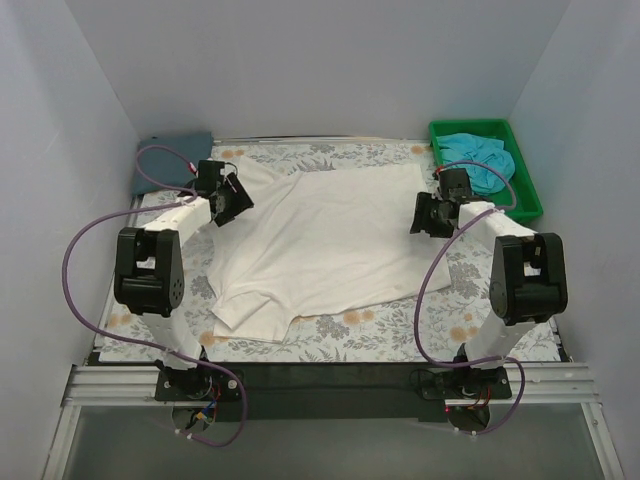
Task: Fold and stack the t-shirts
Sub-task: Flatten the tshirt out
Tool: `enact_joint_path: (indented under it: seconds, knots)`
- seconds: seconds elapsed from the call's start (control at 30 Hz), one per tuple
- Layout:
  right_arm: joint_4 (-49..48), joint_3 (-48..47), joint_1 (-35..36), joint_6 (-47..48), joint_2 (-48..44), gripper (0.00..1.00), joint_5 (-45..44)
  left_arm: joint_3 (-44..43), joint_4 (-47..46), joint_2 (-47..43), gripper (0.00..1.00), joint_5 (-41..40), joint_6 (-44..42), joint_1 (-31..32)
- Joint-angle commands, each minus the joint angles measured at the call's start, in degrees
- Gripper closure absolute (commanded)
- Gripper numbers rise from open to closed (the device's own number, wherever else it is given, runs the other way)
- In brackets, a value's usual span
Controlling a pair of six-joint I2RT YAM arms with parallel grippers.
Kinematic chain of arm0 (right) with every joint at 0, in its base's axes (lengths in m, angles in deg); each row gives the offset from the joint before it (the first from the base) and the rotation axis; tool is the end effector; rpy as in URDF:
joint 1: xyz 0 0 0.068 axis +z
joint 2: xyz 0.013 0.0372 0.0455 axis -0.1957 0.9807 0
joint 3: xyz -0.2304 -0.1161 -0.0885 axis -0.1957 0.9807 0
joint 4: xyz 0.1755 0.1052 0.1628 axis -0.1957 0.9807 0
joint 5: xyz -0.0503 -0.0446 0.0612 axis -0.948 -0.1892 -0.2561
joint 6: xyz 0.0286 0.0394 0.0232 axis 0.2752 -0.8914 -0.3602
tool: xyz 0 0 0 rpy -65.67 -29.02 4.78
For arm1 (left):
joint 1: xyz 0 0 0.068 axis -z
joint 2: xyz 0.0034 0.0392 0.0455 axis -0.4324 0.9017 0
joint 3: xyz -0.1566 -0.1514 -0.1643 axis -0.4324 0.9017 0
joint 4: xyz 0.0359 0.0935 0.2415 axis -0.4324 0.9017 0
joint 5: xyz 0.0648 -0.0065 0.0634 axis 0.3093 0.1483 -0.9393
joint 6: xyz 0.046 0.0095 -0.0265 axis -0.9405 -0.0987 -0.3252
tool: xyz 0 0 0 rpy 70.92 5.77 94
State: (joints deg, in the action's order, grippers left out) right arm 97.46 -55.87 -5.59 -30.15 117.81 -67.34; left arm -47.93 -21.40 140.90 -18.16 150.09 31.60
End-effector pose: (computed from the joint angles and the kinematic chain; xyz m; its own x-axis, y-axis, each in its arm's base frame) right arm 0.3538 0.0359 0.1919 -0.8114 0.1749 -0.5578 0.1028 0.9820 0.1583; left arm 0.3802 -0.0401 0.2003 -0.3334 -0.9256 -0.1792 -0.7118 0.3717 -0.5960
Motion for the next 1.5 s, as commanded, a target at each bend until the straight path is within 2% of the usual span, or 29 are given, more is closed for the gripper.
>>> enact_joint_path:
  seconds: [0.0,0.2,0.43,0.63,0.73,0.83,0.97,1.13,1.27,1.3,1.37,1.47]
  knots:
    - [-0.9,-1.7,1.7,1.1,-2.1,0.46,5.4,0.0,-0.1,3.2,0.43,-4.0,-2.2,0.1]
    - [-0.4,2.1,1.8,0.0,-0.1,0.45,7.7,5.9,1.2,2.7,0.46,-6.9,-1.2,0.1]
    - [6.8,8.6,1.7,-0.8,-2.0,0.44,6.5,12.5,8.9,-2.7,0.47,-7.8,0.7,-0.7]
    - [13.5,19.4,1.5,-3.6,-9.4,0.42,7.5,21.7,16.4,-15.2,0.49,-6.1,3.9,-2.6]
    - [16.6,23.9,1.4,-4.9,-16.0,0.41,9.4,24.8,19.7,-22.6,0.48,-4.5,6.2,-3.1]
    - [20.5,25.5,1.5,-5.1,-24.1,0.39,8.8,26.8,22.6,-29.5,0.48,-1.8,7.9,-3.2]
    - [20.8,23.5,1.4,-3.2,-27.9,0.39,9.8,25.3,23.9,-33.7,0.47,-1.3,7.0,-3.2]
    - [17.5,15.9,1.8,-0.2,-25.0,0.41,9.0,15.8,18.8,-28.9,0.44,-2.3,2.7,-3.2]
    - [11.7,10.3,2.2,-0.4,-20.0,0.46,12.0,7.0,13.2,-15.6,0.45,-1.6,-0.6,-2.9]
    - [10.0,8.4,2.7,-0.5,-18.7,0.46,12.2,5.5,12.5,-13.1,0.46,-2.0,-1.0,-2.8]
    - [8.7,6.9,3.2,-0.4,-15.3,0.47,12.6,1.3,10.8,-9.1,0.55,-4.1,-1.8,-2.8]
    - [6.9,5.0,3.9,0.0,-12.1,0.47,12.5,-3.0,10.5,-1.1,0.57,-6.9,-2.9,-2.8]
